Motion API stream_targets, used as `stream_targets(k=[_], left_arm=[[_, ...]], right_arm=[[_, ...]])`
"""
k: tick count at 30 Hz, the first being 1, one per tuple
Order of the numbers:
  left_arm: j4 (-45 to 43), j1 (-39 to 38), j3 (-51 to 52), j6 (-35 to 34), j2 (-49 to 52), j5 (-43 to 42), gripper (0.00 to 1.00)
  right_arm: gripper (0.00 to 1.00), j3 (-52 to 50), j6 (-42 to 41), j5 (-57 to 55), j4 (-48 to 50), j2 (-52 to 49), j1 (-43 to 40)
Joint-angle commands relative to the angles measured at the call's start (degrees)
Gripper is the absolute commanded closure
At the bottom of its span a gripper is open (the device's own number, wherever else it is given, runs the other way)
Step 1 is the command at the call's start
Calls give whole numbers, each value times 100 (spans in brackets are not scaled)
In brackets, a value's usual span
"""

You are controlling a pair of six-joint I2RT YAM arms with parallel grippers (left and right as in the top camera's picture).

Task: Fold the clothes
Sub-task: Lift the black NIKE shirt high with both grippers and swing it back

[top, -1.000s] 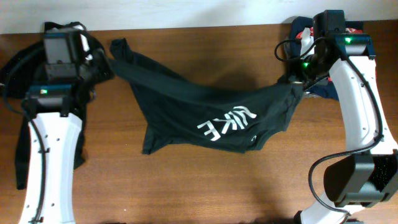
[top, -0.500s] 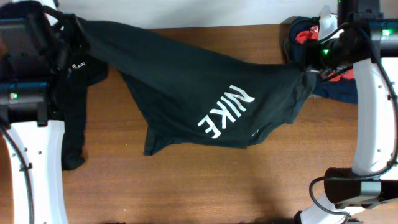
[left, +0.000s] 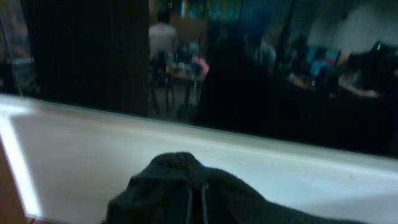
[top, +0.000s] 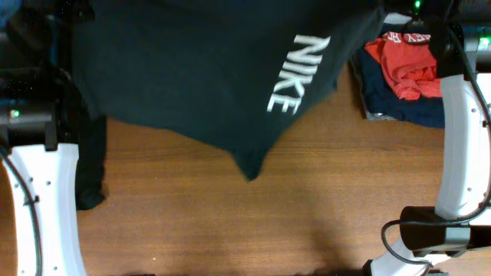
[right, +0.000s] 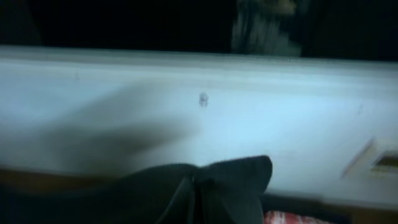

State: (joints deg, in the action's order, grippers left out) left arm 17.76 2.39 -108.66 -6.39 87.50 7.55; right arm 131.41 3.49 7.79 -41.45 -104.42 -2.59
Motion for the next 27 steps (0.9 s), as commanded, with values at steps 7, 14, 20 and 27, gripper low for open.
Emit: stream_targets(k=[7, 14, 20, 27], left_arm=[[-249, 240, -96, 345, 378, -35, 99], [933, 326, -118, 345, 352, -476, 99], [1447, 326, -1150, 568, -70, -522, 99], [2052, 326, -1456, 756, -804, -518, 99]], right_arm=[[96, 140, 485, -85, 247, -11, -315], [96, 142, 461, -48, -1049, 164, -382], [96, 468, 466, -57, -1582, 994, -387], [96, 468, 466, -96, -2041, 1860, -387]])
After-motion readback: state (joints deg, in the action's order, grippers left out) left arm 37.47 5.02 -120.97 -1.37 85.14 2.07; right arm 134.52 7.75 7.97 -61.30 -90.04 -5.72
